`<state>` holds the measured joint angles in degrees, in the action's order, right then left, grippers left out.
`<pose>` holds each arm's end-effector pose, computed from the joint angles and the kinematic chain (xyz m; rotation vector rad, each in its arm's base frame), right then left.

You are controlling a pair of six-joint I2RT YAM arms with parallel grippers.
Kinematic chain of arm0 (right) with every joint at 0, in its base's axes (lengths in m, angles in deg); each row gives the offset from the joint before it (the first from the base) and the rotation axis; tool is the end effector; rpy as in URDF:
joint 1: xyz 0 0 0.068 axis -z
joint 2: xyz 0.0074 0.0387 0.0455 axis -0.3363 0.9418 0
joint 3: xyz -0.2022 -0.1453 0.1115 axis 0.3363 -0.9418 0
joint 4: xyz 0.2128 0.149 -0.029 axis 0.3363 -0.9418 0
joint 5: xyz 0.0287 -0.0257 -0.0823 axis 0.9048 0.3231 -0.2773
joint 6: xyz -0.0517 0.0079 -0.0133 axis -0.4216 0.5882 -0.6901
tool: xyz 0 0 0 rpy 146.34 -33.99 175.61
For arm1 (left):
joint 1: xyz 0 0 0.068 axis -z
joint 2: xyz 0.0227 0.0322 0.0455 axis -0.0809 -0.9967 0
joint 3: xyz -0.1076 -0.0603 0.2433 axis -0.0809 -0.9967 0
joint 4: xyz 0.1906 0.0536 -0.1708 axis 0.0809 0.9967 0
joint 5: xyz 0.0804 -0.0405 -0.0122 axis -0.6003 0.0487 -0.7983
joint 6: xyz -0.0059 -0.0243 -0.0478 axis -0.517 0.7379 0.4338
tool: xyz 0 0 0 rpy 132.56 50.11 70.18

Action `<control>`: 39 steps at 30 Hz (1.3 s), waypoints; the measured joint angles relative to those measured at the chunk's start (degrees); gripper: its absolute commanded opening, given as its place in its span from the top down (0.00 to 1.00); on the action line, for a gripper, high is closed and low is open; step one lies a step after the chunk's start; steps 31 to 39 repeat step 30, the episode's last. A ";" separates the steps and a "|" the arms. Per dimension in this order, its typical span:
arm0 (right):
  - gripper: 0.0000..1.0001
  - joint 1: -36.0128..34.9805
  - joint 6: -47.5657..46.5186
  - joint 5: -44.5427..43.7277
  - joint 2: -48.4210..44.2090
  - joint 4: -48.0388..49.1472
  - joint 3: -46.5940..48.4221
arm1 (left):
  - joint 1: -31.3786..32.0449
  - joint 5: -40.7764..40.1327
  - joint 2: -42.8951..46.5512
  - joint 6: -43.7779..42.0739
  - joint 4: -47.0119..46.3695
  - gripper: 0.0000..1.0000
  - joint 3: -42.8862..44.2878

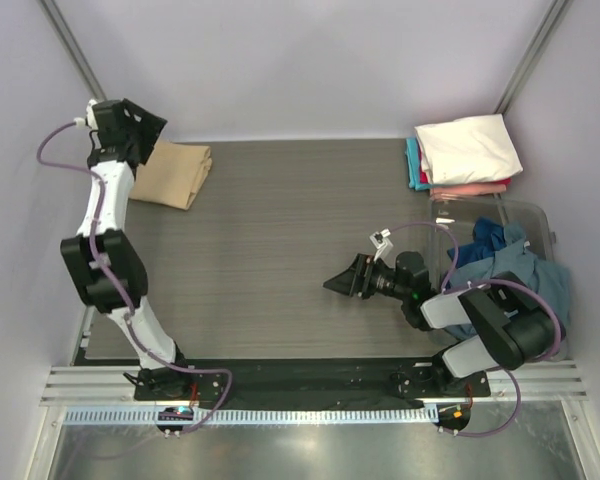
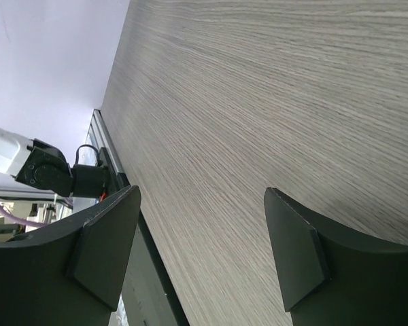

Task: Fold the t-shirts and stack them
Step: Reset both grippers

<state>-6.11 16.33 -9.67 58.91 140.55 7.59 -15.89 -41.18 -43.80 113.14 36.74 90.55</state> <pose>0.1936 0.1159 0.1323 -0.1303 2.0556 1.3644 0.4551 0.0889 0.3284 -1.0945 1.7698 -0.5098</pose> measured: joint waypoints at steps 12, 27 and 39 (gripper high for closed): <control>0.16 0.00 -0.09 -2.21 -5.38 -2.51 -1.11 | 3.69 4.04 40.76 -10.12 5.88 0.21 -32.35; 0.04 -0.20 -0.68 -7.21 -7.58 -10.80 -1.07 | 4.83 1.18 74.95 -24.22 23.50 0.18 -54.03; 0.02 -1.03 -0.79 -9.18 -8.09 -13.53 -0.48 | 6.75 1.14 76.26 -24.35 24.22 0.18 -54.84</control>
